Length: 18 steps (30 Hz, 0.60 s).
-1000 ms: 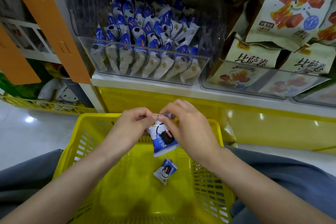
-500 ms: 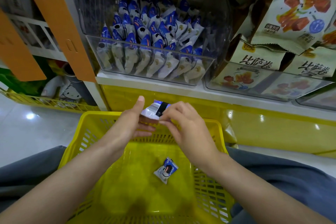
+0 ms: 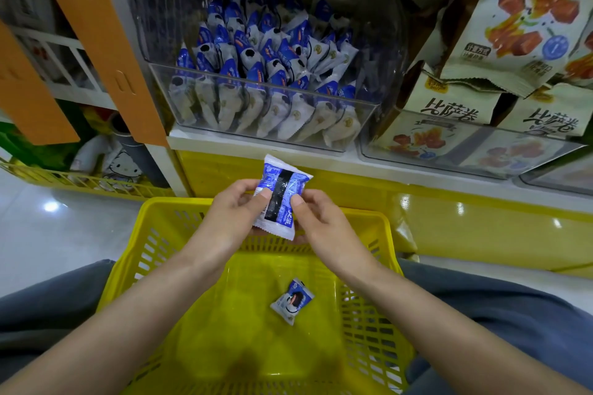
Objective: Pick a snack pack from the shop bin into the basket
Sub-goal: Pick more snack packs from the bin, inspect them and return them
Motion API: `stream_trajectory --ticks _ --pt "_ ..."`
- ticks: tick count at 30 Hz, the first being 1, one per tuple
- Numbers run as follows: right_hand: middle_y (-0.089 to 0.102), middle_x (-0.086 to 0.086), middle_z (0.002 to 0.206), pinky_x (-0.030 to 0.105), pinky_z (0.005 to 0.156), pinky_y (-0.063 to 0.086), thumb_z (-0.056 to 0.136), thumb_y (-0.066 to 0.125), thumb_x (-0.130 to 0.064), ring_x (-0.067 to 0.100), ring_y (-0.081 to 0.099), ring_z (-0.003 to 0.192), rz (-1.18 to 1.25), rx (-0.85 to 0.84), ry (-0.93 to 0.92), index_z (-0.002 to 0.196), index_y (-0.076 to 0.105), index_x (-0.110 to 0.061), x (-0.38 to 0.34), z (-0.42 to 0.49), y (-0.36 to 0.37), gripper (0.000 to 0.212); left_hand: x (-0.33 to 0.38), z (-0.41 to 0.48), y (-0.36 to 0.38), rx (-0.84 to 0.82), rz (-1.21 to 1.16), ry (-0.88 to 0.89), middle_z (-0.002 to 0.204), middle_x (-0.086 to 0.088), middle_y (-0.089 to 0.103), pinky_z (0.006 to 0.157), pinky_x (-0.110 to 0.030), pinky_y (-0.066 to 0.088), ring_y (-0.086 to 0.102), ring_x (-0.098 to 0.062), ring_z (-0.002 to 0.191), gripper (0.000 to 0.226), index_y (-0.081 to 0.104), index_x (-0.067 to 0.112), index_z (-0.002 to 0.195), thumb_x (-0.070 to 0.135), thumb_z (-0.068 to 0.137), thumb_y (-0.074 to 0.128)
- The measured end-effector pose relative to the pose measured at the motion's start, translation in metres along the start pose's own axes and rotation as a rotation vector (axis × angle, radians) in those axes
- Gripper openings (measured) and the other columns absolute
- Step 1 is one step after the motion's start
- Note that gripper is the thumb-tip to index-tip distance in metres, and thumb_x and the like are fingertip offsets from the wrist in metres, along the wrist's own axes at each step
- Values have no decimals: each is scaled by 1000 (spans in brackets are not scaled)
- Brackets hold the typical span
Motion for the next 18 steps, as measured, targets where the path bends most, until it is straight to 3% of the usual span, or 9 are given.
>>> stream_trajectory --ticks 2,4,9,10,13,16,18 --pt "64 2 90 16 57 51 98 43 -18 0 62 65 152 -52 26 103 56 -10 0 0 5 16 5 0 3 -23 1 34 75 1 66 50 -15 50 63 1 54 12 57 17 99 10 94 48" --pt "65 6 92 18 59 53 98 42 -15 3 62 66 219 -48 45 106 57 -6 0 -1 5 19 7 1 3 -34 -2 55 77 0 66 54 -15 50 63 1 56 15 57 16 101 6 93 48" --pt "67 19 102 40 79 51 98 41 -16 32 65 87 166 80 59 114 52 -5 4 1 -8 23 8 0 8 -64 60 87 83 0 64 62 -12 47 60 -6 70 24 55 12 108 -2 90 49" --pt "68 18 100 38 79 50 98 41 -16 29 65 87 123 85 26 113 53 -7 2 1 -9 21 8 0 9 -71 77 91 86 -1 63 63 -13 46 60 -8 72 25 53 12 110 -2 90 50" --pt "65 -2 86 21 70 46 98 42 -14 -1 58 70 -50 87 -108 112 57 -10 -11 1 -11 21 9 1 6 -42 151 136 94 1 58 65 -21 46 56 -11 74 37 45 15 115 -2 85 57" --pt "64 -4 85 32 71 48 97 43 -17 3 56 70 -172 92 -155 113 60 -13 -16 0 -12 23 14 1 1 11 232 211 105 6 51 66 -19 50 55 -4 81 58 37 19 122 -3 77 67" --pt "67 0 90 32 73 48 96 46 -20 9 59 76 -182 93 -166 111 62 -15 -18 -1 -13 22 18 -1 -5 66 365 260 115 7 42 73 -21 48 52 -7 98 74 32 19 134 6 75 73"
Point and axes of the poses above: each hand's wrist, its own z-axis towards the middle knuckle, its own y-axis out of the palm, x = y × z, the point moved 9 cm from there along z, towards the middle knuckle
